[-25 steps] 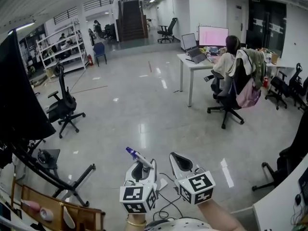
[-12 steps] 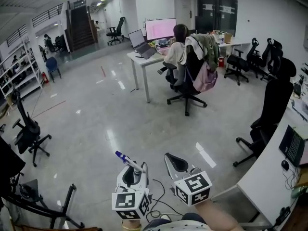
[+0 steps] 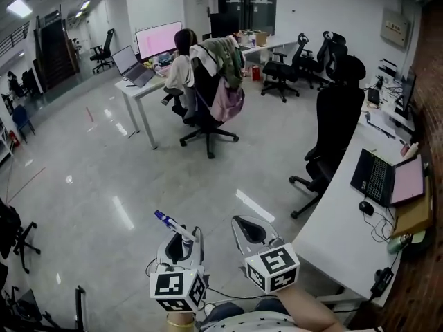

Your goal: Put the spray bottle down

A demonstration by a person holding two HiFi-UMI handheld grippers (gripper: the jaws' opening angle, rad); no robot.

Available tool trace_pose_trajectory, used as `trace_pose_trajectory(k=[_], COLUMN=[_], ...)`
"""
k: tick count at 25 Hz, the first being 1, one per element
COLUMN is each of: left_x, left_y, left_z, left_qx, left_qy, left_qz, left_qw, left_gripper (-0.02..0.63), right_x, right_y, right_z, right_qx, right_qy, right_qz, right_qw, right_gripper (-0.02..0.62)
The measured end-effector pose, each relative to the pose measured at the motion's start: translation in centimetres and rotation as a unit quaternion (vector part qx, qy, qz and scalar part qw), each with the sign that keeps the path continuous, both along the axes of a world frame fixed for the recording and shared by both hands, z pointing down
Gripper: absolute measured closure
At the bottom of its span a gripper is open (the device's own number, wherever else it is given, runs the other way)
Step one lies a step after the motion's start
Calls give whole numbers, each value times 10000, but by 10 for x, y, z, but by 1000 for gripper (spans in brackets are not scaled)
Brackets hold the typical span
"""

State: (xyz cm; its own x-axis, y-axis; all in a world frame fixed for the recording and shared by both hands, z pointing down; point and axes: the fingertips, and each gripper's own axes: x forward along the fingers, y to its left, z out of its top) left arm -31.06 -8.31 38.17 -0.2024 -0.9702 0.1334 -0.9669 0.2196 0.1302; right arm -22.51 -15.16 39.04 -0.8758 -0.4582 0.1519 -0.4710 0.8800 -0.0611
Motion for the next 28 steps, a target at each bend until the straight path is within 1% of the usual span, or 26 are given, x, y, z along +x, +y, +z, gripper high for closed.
trace_pose_trajectory(k=[4, 7, 10, 13, 16, 21, 26, 28], left_x=[66, 119, 174, 230, 289, 380, 454, 479], left_y=[-41, -74, -109, -142, -170, -203, -225, -230], left_z=[-2, 1, 6, 10, 15, 24, 30, 32], left_qx=[27, 81, 130, 142, 156, 182, 278, 312], left_qy=[-12, -20, 89, 137, 71, 24, -19, -39], left_qz=[542, 1013, 1490, 2067, 2695, 3662, 4420, 4649], left_qw=[9985, 9948, 9887, 9782, 9629, 9303, 8966, 8848], left_gripper=[476, 476, 476, 476, 476, 476, 476, 476], right_x=[72, 130, 191, 250, 305, 391, 463, 486], right_y=[-32, -57, -82, -103, -120, -135, -139, -138], right_z=[-2, -1, 4, 9, 14, 21, 31, 35], right_qx=[82, 137, 158, 175, 176, 151, 93, 52], right_qy=[-44, -24, 13, 44, 59, 62, 197, 245], right_qz=[544, 972, 1440, 1983, 2548, 3386, 4172, 4428], right_qw=[9985, 9952, 9894, 9800, 9668, 9408, 9086, 8963], right_gripper=[597, 597, 597, 597, 597, 597, 597, 597])
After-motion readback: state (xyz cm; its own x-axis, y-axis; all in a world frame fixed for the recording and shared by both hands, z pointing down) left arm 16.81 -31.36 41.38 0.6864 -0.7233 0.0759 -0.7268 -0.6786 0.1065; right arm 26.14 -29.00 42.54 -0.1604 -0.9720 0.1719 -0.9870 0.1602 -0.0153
